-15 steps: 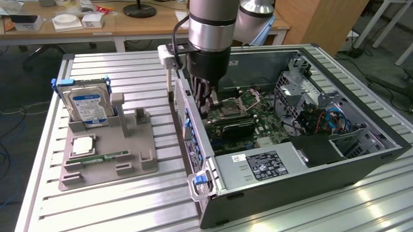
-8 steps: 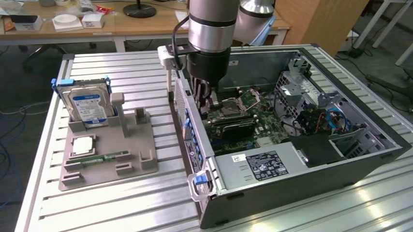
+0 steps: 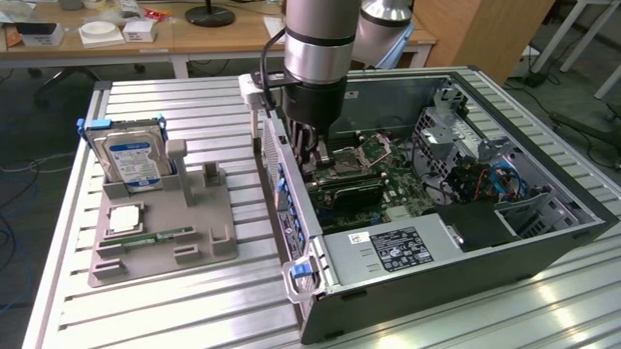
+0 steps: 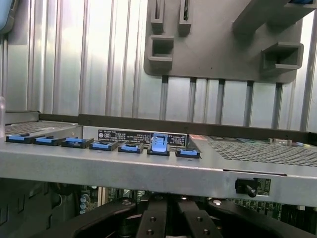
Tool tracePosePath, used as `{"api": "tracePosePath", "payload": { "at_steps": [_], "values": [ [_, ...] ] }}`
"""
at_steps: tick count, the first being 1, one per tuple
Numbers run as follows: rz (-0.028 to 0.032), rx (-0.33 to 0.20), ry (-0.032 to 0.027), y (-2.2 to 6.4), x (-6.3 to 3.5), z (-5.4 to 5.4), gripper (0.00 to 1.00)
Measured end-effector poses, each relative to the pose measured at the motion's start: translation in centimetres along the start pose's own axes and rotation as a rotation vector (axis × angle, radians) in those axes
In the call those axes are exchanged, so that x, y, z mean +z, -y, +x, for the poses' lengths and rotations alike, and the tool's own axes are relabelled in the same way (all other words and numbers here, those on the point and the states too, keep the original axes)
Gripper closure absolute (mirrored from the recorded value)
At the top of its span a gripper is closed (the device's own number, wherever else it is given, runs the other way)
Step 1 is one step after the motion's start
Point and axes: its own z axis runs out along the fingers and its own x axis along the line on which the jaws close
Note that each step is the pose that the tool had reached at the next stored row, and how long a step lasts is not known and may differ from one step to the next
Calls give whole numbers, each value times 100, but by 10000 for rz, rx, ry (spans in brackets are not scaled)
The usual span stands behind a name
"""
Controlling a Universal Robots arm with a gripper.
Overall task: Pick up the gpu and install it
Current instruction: 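Press down on the gpu until it lock into place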
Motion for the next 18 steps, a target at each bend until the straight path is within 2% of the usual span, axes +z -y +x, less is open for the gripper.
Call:
{"api": "tracePosePath", "payload": {
  "at_steps": [5,12,18],
  "values": [
    [4,-1,-2,70,-1,4,90],
    [3,0,-2,79,61,13,90],
    [3,-2,-1,145,68,16,90]
  ]
}}
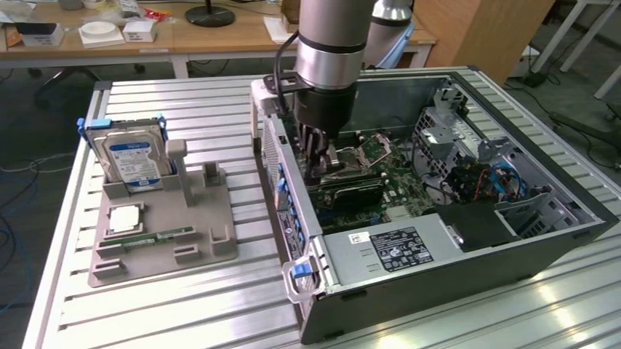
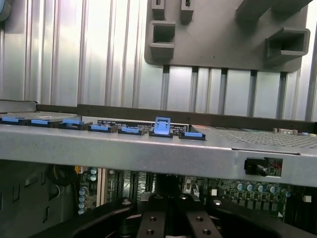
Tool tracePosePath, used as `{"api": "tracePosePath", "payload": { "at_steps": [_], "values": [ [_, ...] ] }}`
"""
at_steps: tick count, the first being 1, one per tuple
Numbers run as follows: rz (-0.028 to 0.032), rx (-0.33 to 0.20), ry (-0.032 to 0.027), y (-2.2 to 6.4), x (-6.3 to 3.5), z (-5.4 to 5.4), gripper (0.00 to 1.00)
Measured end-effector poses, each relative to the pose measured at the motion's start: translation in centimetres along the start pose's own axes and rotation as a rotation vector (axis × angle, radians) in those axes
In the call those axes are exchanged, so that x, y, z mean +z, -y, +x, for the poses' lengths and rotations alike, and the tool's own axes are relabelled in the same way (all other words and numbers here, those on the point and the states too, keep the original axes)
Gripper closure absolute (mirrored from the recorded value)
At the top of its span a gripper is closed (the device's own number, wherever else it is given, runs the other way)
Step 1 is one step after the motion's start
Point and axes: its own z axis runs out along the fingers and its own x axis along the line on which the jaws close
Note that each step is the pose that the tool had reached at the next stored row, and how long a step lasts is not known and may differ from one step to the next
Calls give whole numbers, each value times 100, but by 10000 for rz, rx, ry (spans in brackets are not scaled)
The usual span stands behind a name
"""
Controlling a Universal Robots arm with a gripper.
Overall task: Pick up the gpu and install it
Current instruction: 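Press down on the gpu until it lock into place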
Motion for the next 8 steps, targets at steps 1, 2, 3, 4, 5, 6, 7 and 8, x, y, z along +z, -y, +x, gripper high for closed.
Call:
{"api": "tracePosePath", "payload": {
  "at_steps": [1,2,3,4,5,6,7,8],
  "values": [
    [1,0,2,13,5,0,90],
    [2,0,2,22,7,1,90],
    [1,0,1,22,7,1,90],
    [0,0,1,22,7,1,90],
    [0,0,0,22,6,1,90],
    [0,0,0,22,7,1,90],
    [0,0,0,22,7,1,90],
    [0,0,0,22,7,1,90]
  ]
}}
